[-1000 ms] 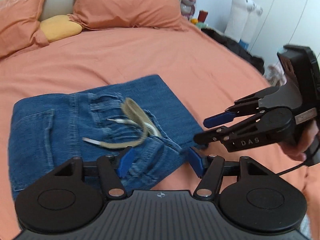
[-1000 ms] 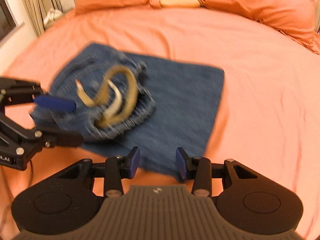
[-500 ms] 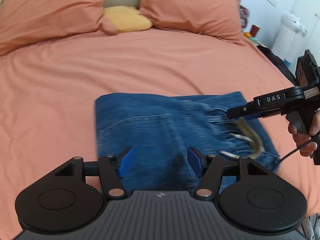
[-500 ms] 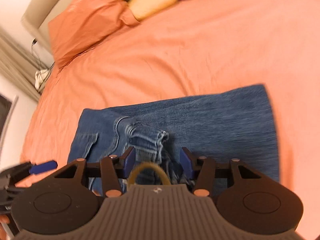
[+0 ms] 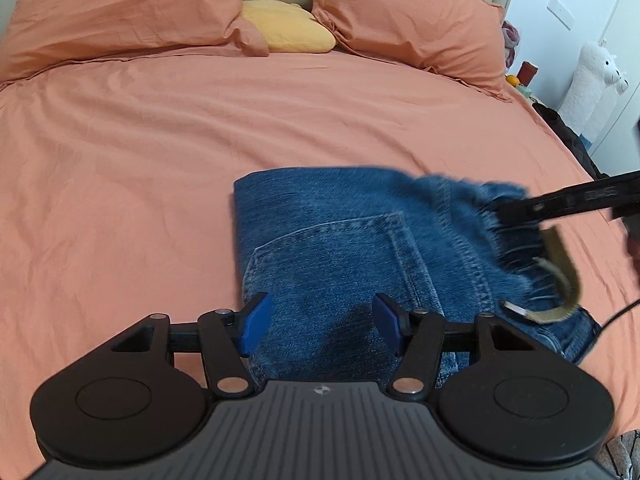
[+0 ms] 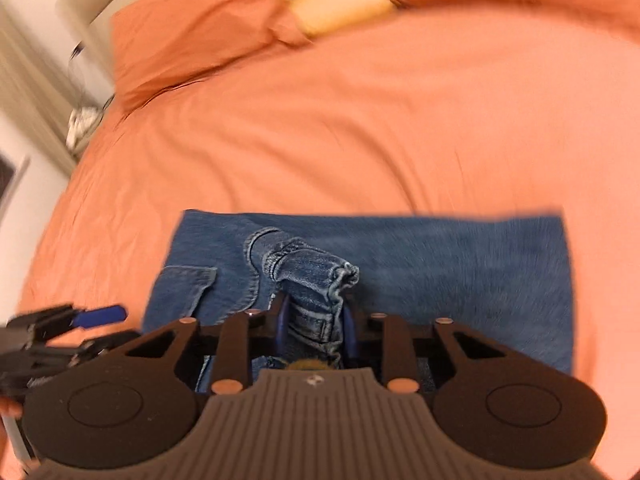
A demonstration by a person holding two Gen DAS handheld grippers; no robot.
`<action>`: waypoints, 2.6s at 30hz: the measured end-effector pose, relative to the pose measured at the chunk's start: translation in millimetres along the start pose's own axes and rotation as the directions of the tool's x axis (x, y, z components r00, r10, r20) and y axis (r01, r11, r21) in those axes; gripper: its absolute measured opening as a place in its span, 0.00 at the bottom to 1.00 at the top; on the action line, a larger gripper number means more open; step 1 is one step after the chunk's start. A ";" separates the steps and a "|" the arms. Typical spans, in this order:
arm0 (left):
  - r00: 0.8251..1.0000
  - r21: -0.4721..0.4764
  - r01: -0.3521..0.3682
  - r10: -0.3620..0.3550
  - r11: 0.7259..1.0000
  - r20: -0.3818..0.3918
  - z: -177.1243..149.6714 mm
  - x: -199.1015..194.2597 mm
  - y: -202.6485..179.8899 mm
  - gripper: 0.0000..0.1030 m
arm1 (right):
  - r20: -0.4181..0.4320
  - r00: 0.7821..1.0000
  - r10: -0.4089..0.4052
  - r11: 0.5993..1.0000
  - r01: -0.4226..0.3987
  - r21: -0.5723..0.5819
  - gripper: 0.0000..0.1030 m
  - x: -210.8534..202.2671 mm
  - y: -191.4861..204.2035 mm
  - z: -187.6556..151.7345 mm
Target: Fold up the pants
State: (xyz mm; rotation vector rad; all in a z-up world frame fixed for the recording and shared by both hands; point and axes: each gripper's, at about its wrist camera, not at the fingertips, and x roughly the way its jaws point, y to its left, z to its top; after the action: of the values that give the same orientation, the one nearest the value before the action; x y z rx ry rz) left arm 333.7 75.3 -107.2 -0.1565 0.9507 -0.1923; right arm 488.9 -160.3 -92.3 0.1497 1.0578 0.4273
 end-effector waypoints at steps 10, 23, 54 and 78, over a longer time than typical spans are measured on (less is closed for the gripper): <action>0.999 0.001 0.003 -0.003 1.000 0.045 -4.9 -38.6 -13.9 0.65 | 0.046 0.999 0.002 0.991 0.004 -0.135 0.07 -59.8 53.3 -4.4; 0.998 0.069 0.068 -0.067 0.995 -0.016 -1.0 -19.9 -45.8 0.65 | 0.086 0.995 0.059 0.954 -0.081 0.289 0.05 -73.4 -37.2 -67.0; 0.994 0.039 0.060 -0.056 0.997 -0.096 -4.0 14.7 -31.3 0.58 | 0.131 0.977 0.167 0.890 -0.206 0.407 0.15 0.9 -94.7 -86.1; 0.998 -0.065 0.053 -0.051 0.997 0.022 20.7 5.8 6.8 0.57 | 0.018 0.987 -0.157 0.972 0.151 0.180 0.12 -42.8 -70.3 32.8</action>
State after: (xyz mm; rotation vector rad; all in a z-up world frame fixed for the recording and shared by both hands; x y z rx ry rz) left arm 354.5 81.6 -101.4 -0.2430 0.9334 -0.2073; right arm 518.4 -239.0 -64.2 0.2311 1.0671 0.1893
